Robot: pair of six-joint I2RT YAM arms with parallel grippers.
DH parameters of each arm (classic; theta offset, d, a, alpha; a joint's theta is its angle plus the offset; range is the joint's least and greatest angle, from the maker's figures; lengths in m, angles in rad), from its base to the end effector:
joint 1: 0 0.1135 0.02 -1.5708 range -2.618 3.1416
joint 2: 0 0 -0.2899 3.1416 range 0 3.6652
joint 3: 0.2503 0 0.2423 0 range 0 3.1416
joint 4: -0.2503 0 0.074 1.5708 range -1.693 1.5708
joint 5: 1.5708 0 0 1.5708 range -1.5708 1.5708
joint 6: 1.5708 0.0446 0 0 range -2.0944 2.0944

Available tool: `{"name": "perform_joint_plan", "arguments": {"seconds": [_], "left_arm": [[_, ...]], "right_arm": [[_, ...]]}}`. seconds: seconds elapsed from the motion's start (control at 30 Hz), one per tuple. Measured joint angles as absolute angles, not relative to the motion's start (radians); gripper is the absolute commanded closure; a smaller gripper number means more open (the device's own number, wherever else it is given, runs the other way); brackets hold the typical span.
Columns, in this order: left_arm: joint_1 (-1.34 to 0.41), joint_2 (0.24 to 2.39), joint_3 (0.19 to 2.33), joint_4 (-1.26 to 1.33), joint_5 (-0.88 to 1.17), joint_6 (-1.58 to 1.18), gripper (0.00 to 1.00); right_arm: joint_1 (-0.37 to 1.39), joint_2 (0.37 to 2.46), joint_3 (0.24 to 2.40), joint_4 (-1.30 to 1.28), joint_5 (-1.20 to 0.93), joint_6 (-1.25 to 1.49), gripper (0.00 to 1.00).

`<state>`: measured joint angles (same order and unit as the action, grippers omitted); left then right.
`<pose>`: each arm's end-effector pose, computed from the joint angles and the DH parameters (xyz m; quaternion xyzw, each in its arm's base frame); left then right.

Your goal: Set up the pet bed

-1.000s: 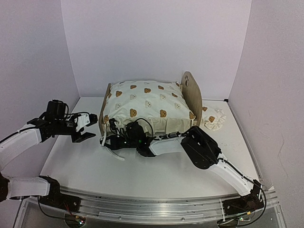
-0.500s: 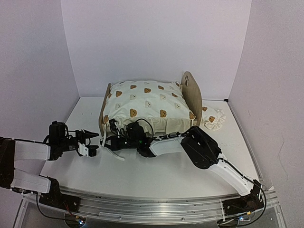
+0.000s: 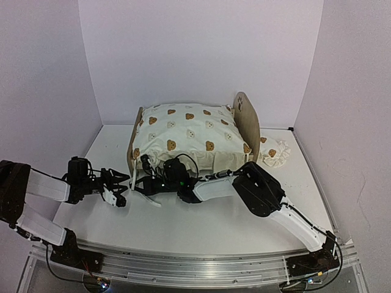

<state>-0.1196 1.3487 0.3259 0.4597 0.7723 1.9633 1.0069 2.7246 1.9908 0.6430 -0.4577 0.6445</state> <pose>0.2140 -0.0571 0.1706 0.7920 0.2527 0.1570 0.5331 0.3110 0.5287 0.1079 -0.2801 0.6799 0.5963 0.3221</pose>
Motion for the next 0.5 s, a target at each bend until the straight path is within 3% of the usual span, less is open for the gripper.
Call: {"name": "perform_joint_plan", "arguments": {"seconds": [0.27,0.5], "left_arm": [[-0.120,1.449,0.395,0.451,0.779,1.987,0.66],[-0.120,1.488,0.420,0.423,0.785,1.990,0.67]], "right_arm": [[1.007,2.721,1.980,0.644,-0.474,0.645,1.00],[1.007,2.720,1.977,0.647,-0.481,0.644,1.00]]}}
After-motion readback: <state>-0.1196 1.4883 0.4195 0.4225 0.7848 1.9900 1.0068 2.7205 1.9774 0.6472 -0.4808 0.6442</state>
